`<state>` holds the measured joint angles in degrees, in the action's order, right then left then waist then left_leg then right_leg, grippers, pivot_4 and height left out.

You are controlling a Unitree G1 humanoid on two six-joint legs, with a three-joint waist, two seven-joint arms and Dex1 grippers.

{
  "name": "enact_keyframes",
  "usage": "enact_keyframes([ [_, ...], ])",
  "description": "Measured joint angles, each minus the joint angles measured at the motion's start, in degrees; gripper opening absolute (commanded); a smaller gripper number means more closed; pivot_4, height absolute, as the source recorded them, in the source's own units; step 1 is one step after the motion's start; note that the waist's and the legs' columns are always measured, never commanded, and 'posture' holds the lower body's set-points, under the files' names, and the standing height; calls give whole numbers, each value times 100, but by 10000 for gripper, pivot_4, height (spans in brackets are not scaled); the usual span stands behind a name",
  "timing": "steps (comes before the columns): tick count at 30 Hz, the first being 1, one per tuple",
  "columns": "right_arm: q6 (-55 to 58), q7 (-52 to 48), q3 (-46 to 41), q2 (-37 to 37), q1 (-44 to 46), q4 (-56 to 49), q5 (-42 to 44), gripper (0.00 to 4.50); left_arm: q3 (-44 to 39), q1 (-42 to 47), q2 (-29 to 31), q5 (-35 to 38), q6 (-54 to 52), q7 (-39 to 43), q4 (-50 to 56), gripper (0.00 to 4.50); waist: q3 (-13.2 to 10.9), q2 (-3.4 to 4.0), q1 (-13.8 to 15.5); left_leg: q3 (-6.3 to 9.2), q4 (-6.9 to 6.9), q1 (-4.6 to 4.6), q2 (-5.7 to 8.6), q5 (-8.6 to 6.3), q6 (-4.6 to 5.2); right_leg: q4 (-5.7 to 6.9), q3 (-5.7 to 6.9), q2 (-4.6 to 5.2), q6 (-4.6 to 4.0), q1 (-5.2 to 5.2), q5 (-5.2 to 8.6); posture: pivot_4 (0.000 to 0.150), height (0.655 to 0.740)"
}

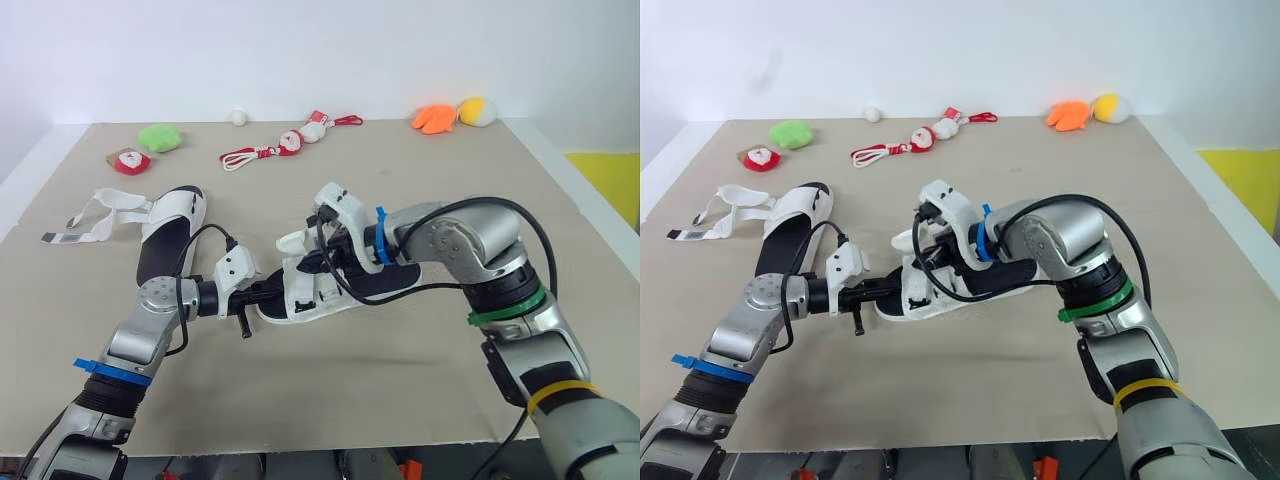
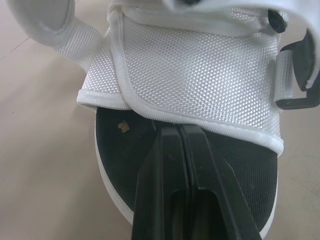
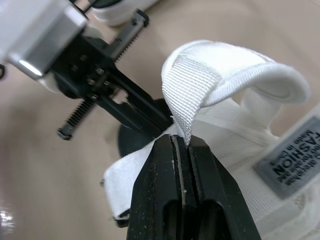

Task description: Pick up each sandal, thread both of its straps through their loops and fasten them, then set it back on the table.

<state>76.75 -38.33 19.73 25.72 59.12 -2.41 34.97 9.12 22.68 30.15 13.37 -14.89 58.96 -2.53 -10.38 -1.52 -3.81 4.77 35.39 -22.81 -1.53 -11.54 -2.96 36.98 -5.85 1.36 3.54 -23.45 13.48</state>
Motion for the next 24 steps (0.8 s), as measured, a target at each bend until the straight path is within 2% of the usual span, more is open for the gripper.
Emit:
enact_keyframes([
  [10, -218, 76, -5, -349, -38, 160, -272, 527, 4, 13, -9, 0, 6, -1, -19, 0, 0, 0, 4, 2, 0, -1, 0, 0, 0, 0, 2, 1, 10, 0, -6, 1500, 7400],
  [16, -279, -99, 40, -151, -78, 19, -332, 527, 3, 12, -9, 0, 7, -1, -18, 0, 0, 0, 4, 3, 0, -1, 0, 0, 0, 0, 3, 0, 6, 0, -3, 1500, 7400],
  [24, -1454, -673, 713, 388, -215, -550, -960, 527, 6, 9, -14, 0, 42, -2, -30, 0, 0, 0, 8, 3, 0, -2, 0, 0, -1, 0, 4, 0, -2, -1, 3, 1500, 7400],
])
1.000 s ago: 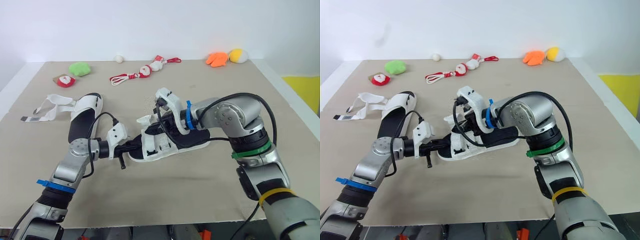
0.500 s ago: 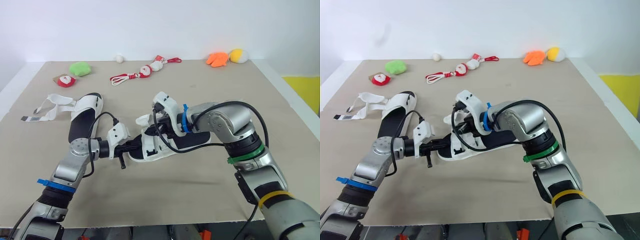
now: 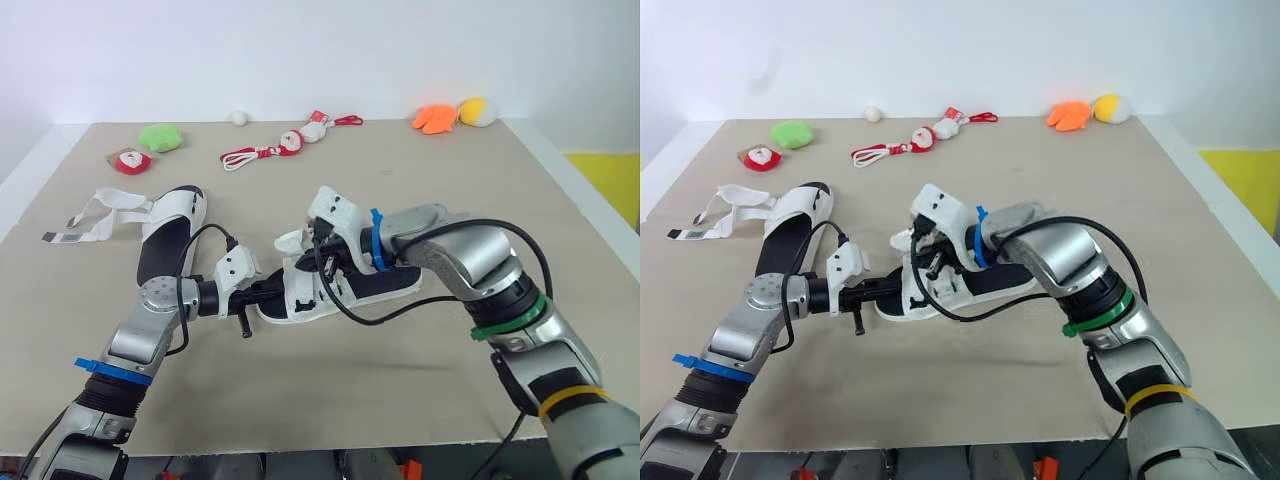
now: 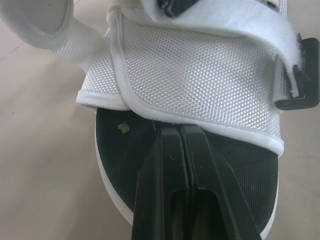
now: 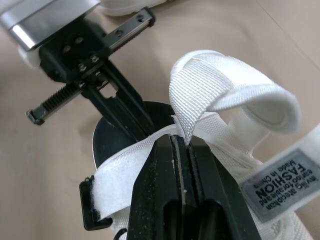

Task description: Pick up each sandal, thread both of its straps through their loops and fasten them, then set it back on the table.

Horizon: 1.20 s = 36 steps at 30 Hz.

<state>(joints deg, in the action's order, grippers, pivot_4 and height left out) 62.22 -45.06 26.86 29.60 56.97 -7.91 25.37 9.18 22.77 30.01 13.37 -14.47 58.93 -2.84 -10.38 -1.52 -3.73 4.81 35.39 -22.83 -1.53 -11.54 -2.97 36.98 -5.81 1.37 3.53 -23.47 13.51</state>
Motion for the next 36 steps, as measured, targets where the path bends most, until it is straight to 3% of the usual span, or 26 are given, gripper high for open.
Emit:
enact_keyframes([
  [11, -43, -228, 28, 25, -101, -352, -140, 527, 3, -1, -1, 0, 25, 3, -7, 0, 0, 0, 7, 0, 0, 0, 0, -1, -1, 0, 0, 1, 0, 0, 0, 1500, 7400],
  [20, -559, -218, 456, 96, -163, -360, -886, 527, 7, -10, -13, 0, 25, -6, 2, 0, 0, 0, 14, 0, 0, 1, 0, -1, -1, 0, 1, 1, 0, 0, 1, 1500, 7400],
  [28, -230, -202, 287, -363, -222, -355, -789, 527, 11, -7, -48, 0, 24, -20, 1, 0, 0, 0, 34, 0, 0, 1, -1, -1, -1, 0, 1, 1, 9, 1, -5, 1500, 7400],
  [36, -201, -418, 400, -8, -425, -658, -816, 527, 35, -16, -70, 0, 26, -69, 13, 0, 0, 0, 73, 0, 0, 1, -1, -2, -3, 0, 2, 1, 4, -1, -1, 1500, 7400],
])
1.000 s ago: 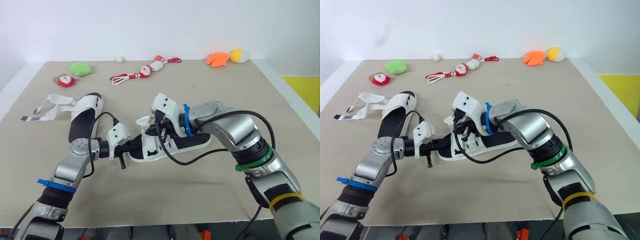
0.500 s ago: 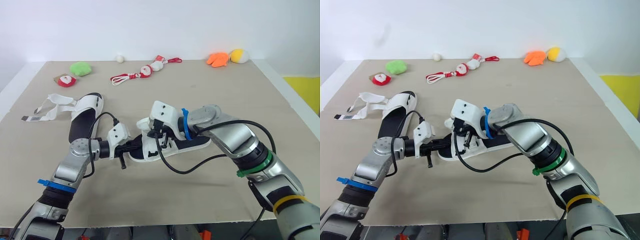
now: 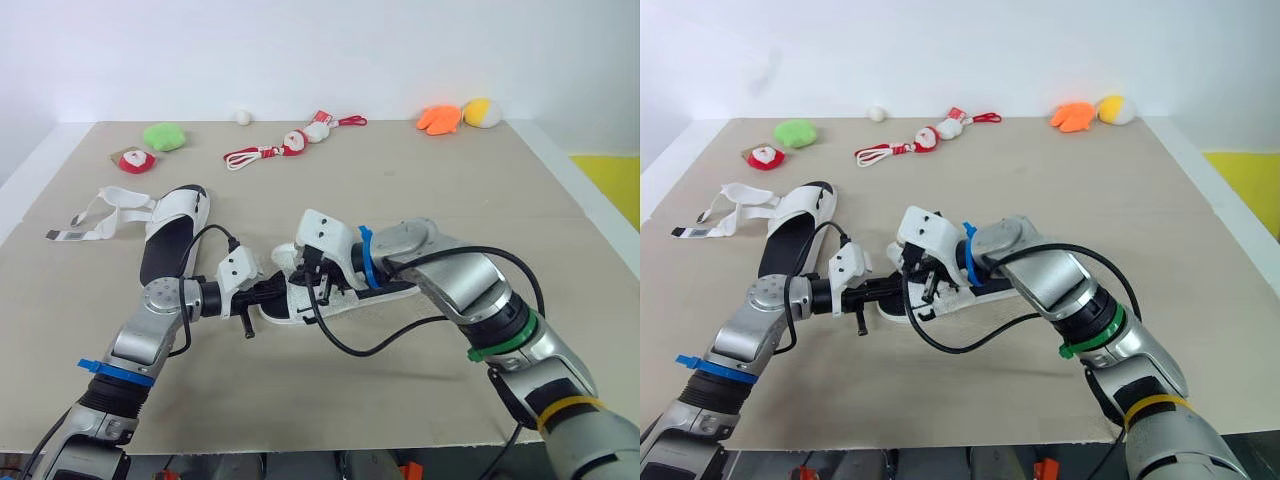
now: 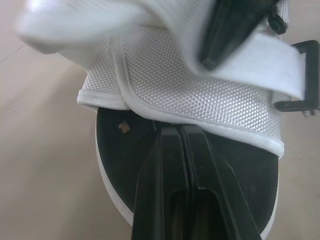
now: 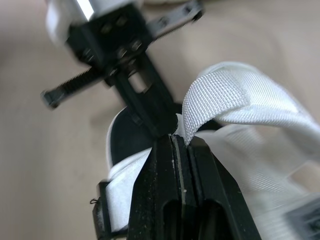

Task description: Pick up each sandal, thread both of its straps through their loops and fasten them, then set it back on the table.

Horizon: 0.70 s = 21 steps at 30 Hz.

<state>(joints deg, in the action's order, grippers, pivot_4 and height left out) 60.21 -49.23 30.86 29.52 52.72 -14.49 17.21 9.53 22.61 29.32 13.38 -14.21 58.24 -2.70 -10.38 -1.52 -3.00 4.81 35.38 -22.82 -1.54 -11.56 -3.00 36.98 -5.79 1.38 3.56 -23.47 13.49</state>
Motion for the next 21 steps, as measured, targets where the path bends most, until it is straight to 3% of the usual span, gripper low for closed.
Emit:
enact_keyframes([
  [2, 1, -143, 34, 124, -3, -28, 6, 527, 7, 4, 0, 0, 3, -11, -4, 0, 0, 0, 3, 0, 0, 0, 0, 0, 0, 0, 0, 0, -6, 0, 4, 1500, 7400],
  [4, 21, -239, 35, 205, -4, -37, 7, 12223, 15, 10, 0, 0, 11, -16, -14, 0, 0, 0, 8, 0, 0, 1, -1, 0, 0, 0, 1, 0, -9, 0, 5, 1500, 7400],
  [6, 47, -291, 33, 229, -4, -38, 14, 16937, 19, 16, 0, 0, 14, -15, -20, 0, 0, 0, 10, 0, 0, 1, -1, 0, 0, 0, 1, 0, -9, 0, 5, 1500, 7400],
  [8, 172, -342, 1, 213, -5, -38, 134, 25449, 27, 29, 0, 0, 18, -9, -34, 0, 0, 0, 14, 0, 1, 1, -1, 0, 0, 0, 1, 0, -4, 1, 2, 1500, 7400],
  [9, 176, -344, 0, 212, -5, -39, 139, 25449, 28, 29, -1, 0, 18, -9, -34, 0, 0, 0, 14, 0, 1, 1, -1, 0, 0, 0, 1, 0, -4, 1, 2, 1500, 7400],
  [13, 823, -579, -816, 46, 33, -11, 930, 42114, 58, 58, -2, 1, 37, -7, -64, 0, 0, 0, 27, 1, 4, 0, -1, 0, 0, 0, 2, 0, 0, 3, 0, 1500, 7400],
  [14, 991, -620, -1023, 48, 80, -5, 1104, 43991, 58, 58, -2, 1, 38, -6, -67, 0, 0, 0, 27, 0, 4, 0, 0, 0, 0, 0, 1, 0, 0, 3, -1, 1500, 7400],
  [18, 2208, -1139, -2053, 300, 193, 19, 2380, 43991, 60, 27, -1, 5, 39, -25, -30, 0, 0, 0, 35, 4, 2, 0, -1, -1, 1, 0, 5, 0, -2, 5, 0, 1500, 7400],
  [21, 2562, -1320, -2244, 664, -10, -124, 2853, 43991, 71, -22, -1, 5, 34, -49, 3, 0, 2, -2, 40, 5, 1, 0, -1, -4, 4, 0, 8, 0, -5, 5, 4, 1500, 7400],
])
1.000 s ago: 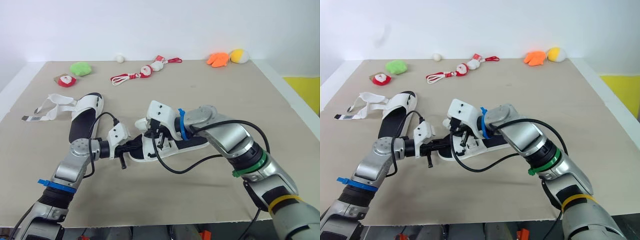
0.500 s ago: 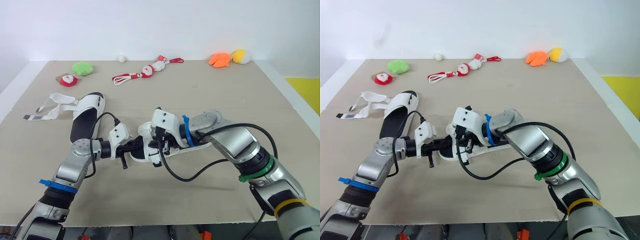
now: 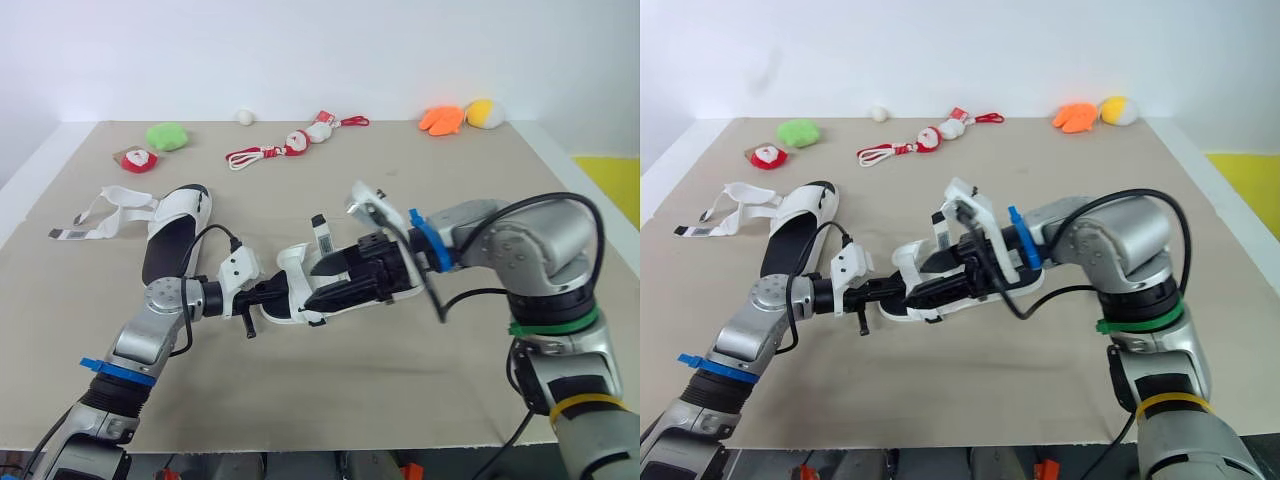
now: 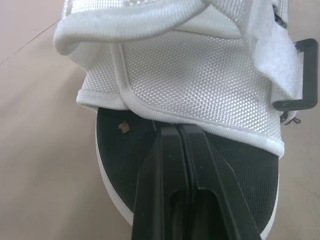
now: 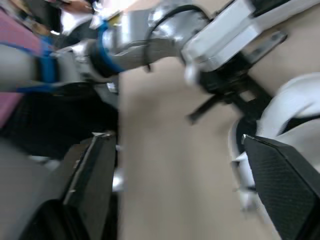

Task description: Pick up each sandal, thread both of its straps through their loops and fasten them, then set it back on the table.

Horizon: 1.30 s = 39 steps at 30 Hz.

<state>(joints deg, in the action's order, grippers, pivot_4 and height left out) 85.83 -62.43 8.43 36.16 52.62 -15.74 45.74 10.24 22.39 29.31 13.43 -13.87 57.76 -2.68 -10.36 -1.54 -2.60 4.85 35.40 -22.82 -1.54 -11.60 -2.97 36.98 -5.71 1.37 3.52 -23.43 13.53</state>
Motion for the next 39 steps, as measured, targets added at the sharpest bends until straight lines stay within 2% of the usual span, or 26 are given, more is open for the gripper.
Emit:
enact_keyframes([
  [4, -20, 252, 206, 514, -1111, -386, -10, 43991, -27, -54, 51, 8, -1, 1, 102, 0, 8, -2, -4, -7, 0, 1, 0, -16, -4, 0, -6, 1, 9, 0, 12, 1500, 7400],
  [6, -89, 443, 392, 501, -1333, -404, -134, 43991, -38, -57, 69, 8, -2, 9, 106, 0, 6, 4, -8, -8, 1, 2, 0, -17, -4, 1, -6, 1, 15, -2, 12, 1500, 7400],
  [8, -396, 1109, 615, 210, -1753, -462, -541, 43991, -38, -54, 65, 8, -11, -7, 102, 0, 8, 10, -10, -9, 2, 4, -2, -17, -4, 1, -7, -2, 24, -3, 7, 1500, 7400],
  [13, -756, 1921, 625, -450, -1886, -508, -887, 43991, -48, -31, 77, 6, -31, 7, 98, 0, 10, 7, -18, -8, 6, 6, -3, -17, -4, 1, -7, -4, 24, 0, 7, 1500, 7400],
  [21, -697, 2394, 436, -926, -1945, -515, -843, 43991, -70, -29, 101, 2, -41, 4, 93, 0, 10, 7, -23, -9, 7, 12, -9, -16, -4, 1, -8, -7, 13, 1, 9, 1500, 7400],
  [22, -647, 2480, 367, -1039, -1995, -518, -801, 40281, -71, -32, 102, 1, -42, 4, 93, 0, 10, 7, -23, -9, 7, 14, -11, -16, -4, 1, -8, -10, 12, 3, 10, 1500, 7400],
  [24, -611, 2565, 316, -1112, -2038, -517, -779, 36605, -71, -32, 102, 2, -41, 4, 95, 0, 10, 8, -23, -9, 7, 14, -11, -16, -4, 2, -8, -10, 12, 3, 10, 1500, 7400],
  [27, -591, 2654, 227, -1249, -2029, -570, -716, 21590, -58, -33, 97, 2, -41, 7, 99, 0, 10, 7, -22, -9, 6, 13, -10, -16, -4, 1, -9, -9, 10, 4, 11, 1500, 7400],
  [28, -589, 2663, 224, -1253, -2029, -592, -698, 17808, -54, -35, 96, 3, -41, 9, 99, 0, 10, 7, -23, -9, 6, 12, -9, -16, -4, 1, -9, -9, 11, 4, 11, 1500, 7400],
  [29, -587, 2672, 218, -1252, -2028, -594, -673, 11521, -50, -37, 96, 4, -41, 14, 100, 0, 10, 7, -22, -9, 5, 11, -9, -16, -4, 1, -9, -9, 12, 4, 11, 1500, 7400],
  [31, -584, 2685, 217, -1244, -2028, -594, -660, 3165, -48, -37, 96, 4, -41, 32, 100, 0, 10, 7, -22, -9, 1, 10, -8, -17, -4, 1, -9, -8, 17, 3, 9, 1500, 7400],
  [32, -583, 2692, 217, -1231, -2028, -594, -660, 1388, -47, -37, 96, 4, -41, 36, 100, 0, 10, 7, -21, -8, 0, 10, -8, -18, -3, 1, -8, -8, 17, 3, 10, 1500, 7400],
  [36, -503, 2623, 234, -1077, -2028, -605, -575, 1388, -33, -31, 85, 5, -39, 36, 100, 0, 10, 7, -19, -8, -1, 9, -7, -19, -2, 1, -8, -7, 19, 3, 12, 1500, 7400],
  [39, -201, 2262, 393, -489, -2067, -804, -263, 1388, -7, -33, 80, 6, -39, 29, 110, 0, 10, 7, -11, -8, 0, 6, -2, -21, -4, 0, -9, -2, 16, 4, 17, 1500, 7400],
])
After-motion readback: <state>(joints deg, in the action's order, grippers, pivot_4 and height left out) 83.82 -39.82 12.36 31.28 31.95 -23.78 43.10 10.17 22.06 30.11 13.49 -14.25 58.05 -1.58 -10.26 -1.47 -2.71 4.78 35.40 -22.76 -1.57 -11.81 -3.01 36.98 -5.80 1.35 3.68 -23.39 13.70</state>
